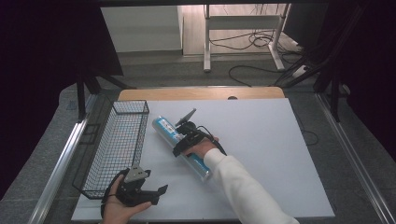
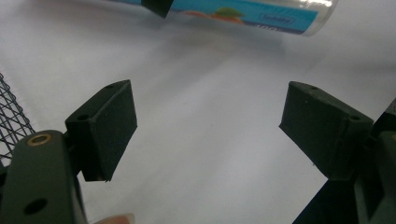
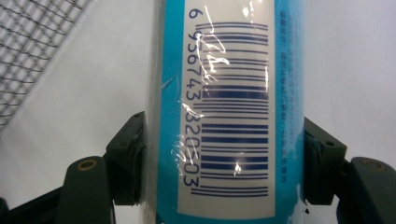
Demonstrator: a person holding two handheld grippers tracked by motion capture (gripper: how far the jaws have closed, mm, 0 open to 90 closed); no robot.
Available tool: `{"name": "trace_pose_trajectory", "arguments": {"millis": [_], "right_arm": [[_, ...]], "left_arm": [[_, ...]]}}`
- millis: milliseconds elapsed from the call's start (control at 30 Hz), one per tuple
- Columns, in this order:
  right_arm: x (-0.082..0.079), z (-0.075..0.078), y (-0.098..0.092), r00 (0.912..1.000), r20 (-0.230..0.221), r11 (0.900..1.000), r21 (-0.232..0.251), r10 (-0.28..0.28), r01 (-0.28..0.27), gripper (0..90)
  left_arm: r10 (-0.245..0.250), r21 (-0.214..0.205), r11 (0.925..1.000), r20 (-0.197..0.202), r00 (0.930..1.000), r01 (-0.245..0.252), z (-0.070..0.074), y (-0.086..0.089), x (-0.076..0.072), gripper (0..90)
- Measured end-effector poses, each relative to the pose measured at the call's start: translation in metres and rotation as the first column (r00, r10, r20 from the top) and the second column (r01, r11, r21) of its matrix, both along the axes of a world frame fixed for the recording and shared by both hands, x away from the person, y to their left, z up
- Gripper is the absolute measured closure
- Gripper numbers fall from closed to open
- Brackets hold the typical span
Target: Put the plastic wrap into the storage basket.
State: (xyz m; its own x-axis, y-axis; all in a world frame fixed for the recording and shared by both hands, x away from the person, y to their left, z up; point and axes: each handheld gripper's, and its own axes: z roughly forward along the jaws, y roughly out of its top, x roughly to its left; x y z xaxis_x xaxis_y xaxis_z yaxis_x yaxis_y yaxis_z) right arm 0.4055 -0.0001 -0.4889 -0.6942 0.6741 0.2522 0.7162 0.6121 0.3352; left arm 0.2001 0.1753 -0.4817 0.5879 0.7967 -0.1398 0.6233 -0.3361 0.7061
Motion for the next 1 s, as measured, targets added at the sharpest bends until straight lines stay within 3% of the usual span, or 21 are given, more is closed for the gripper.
{"name": "trace_pose_trajectory", "arguments": {"millis": [67,133,333,667,733,867,1000], "right_arm": [[-0.002,0.006,-0.006,1.0000,0.003,0.9997,0.024,0.000,0.000,32.3],[-0.008,0.016,-0.016,0.9999,0.010,0.9965,0.083,-0.006,0.005,32.3],[-0.019,0.031,-0.037,0.9994,0.024,0.9861,0.165,-0.023,0.019,32.3],[-0.040,0.044,-0.103,0.9948,0.047,0.9529,0.294,-0.091,0.073,32.3],[-0.042,0.045,-0.107,0.9945,0.047,0.9501,0.303,-0.094,0.075,32.3],[-0.052,0.046,-0.124,0.9927,0.055,0.9322,0.353,-0.108,0.082,32.3],[-0.062,0.044,-0.137,0.9904,0.065,0.9208,0.380,-0.122,0.088,32.3]], "left_arm": [[0.003,-0.002,1.0000,0.001,1.0000,-0.003,0.000,0.000,0.000,18.5],[0.005,-0.004,1.0000,0.003,1.0000,-0.005,0.000,0.001,0.001,18.5],[0.019,-0.017,0.9997,-0.001,0.9998,-0.019,0.000,0.002,0.002,18.3],[0.015,-0.021,0.9997,-0.013,0.9998,-0.015,0.000,0.000,0.005,18.2],[0.008,-0.022,0.9997,-0.015,0.9999,-0.009,0.000,-0.002,0.005,18.5],[0.004,-0.034,0.9994,-0.015,0.9999,-0.005,0.003,-0.006,0.007,18.5],[0.009,-0.054,0.9985,-0.021,0.9997,-0.010,0.004,-0.007,0.010,18.0]]}}
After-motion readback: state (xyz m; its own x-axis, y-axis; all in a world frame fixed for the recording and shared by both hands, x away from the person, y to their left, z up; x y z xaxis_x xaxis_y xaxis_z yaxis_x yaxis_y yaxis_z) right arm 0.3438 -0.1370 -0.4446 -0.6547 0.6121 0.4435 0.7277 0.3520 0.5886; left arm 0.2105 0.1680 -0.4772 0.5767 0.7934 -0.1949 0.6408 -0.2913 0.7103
